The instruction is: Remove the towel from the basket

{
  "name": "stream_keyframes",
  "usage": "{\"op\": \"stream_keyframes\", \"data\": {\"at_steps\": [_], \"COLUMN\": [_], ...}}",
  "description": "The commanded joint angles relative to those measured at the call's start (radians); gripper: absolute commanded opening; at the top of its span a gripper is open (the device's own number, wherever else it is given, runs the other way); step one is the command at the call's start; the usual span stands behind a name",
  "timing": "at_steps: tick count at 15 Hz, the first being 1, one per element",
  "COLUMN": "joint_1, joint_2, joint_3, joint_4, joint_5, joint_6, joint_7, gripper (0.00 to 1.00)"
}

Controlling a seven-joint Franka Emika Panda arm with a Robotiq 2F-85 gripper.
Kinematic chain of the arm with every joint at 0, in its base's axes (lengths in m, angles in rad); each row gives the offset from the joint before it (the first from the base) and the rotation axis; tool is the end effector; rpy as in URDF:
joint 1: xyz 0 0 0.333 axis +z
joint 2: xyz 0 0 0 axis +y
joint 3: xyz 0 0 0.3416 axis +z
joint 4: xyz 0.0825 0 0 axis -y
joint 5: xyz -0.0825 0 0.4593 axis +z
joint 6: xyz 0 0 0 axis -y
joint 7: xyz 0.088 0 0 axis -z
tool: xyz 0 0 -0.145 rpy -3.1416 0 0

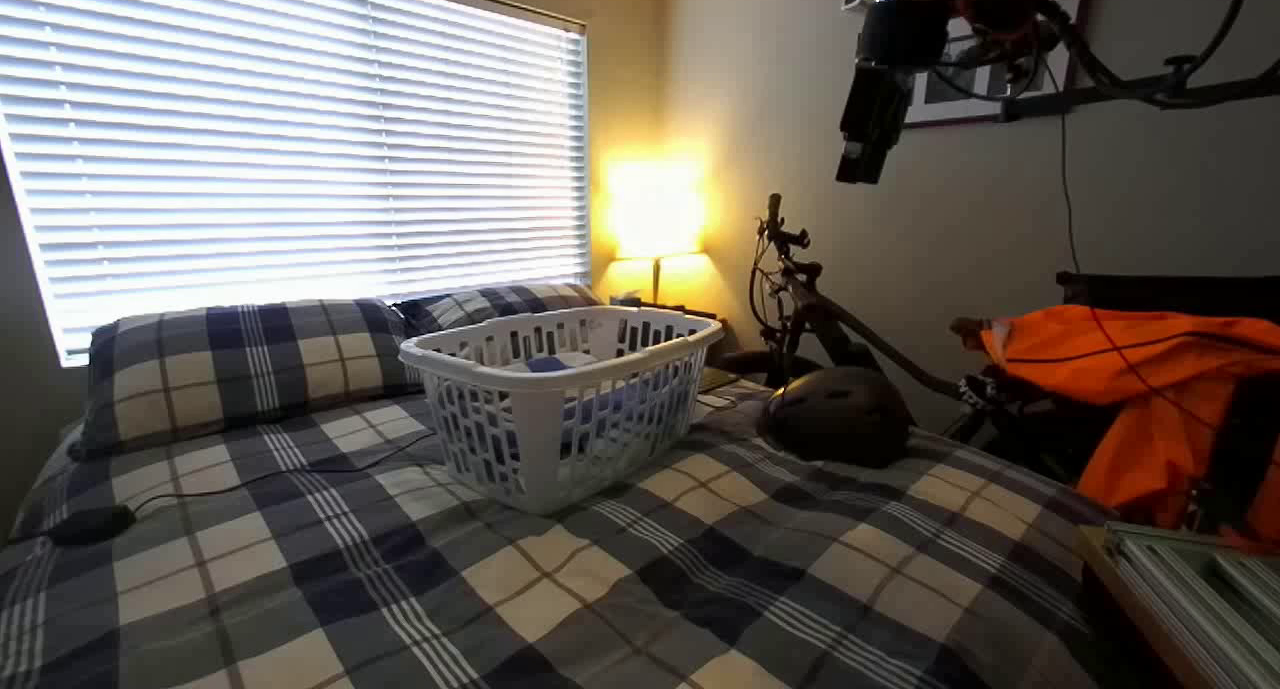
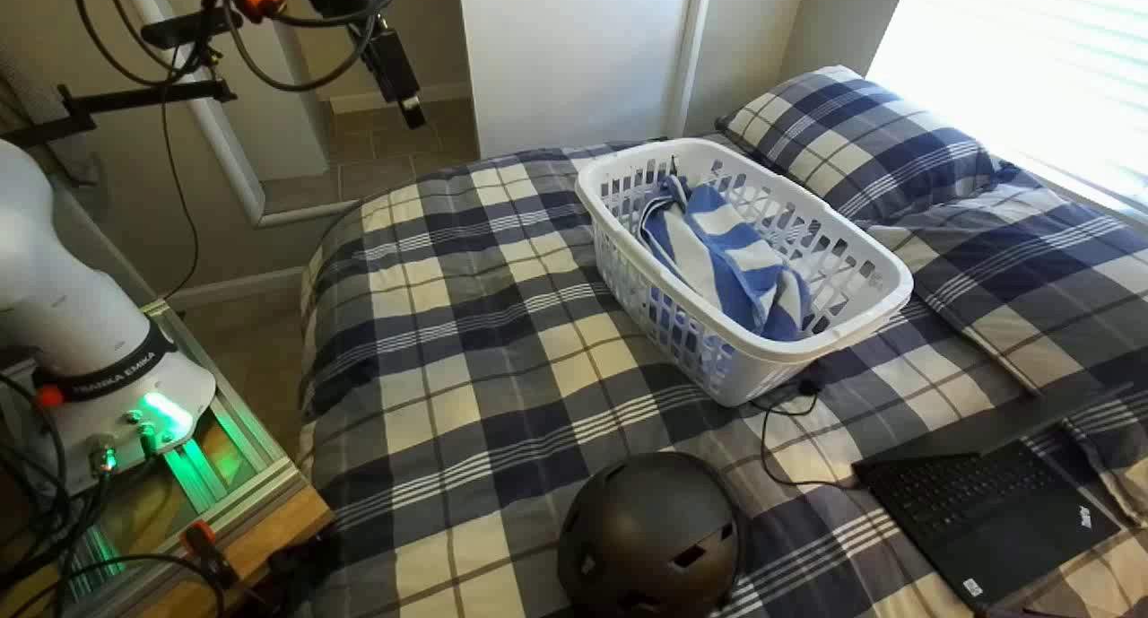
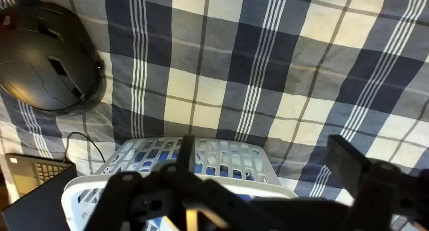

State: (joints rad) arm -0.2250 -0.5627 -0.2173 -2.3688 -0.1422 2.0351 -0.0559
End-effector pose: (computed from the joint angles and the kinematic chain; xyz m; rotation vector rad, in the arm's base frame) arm 0.4216 -0.2196 0.5110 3.0174 -0.4818 0.3221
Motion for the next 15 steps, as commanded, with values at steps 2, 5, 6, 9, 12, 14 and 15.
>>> {"op": "stream_keyframes", "data": {"at_steps": [2,5,6,9,12,14,15], "joint_1": [-0.003,-0.003,-0.003,-0.003,0.013,0.019,0.022], "joint_2": [0.001,0.001,0.001,0.001,0.108,0.179,0.231], "joint_3": [0.002,0.002,0.002,0.002,-0.039,-0.053,-0.056], "joint_4": [0.003,0.003,0.003,0.003,0.111,0.179,0.226], "joint_5": [0.002,0.002,0.002,0.002,0.086,0.114,0.123], "joint_6": [-0.003,-0.003,-0.003,-0.003,0.091,0.148,0.172], "joint_7": [-0.002,-0.002,-0.002,-0.002,0.017,0.002,-0.006], "gripper": [1.00,1.00,1.00,1.00,1.00,1.00,1.00]}}
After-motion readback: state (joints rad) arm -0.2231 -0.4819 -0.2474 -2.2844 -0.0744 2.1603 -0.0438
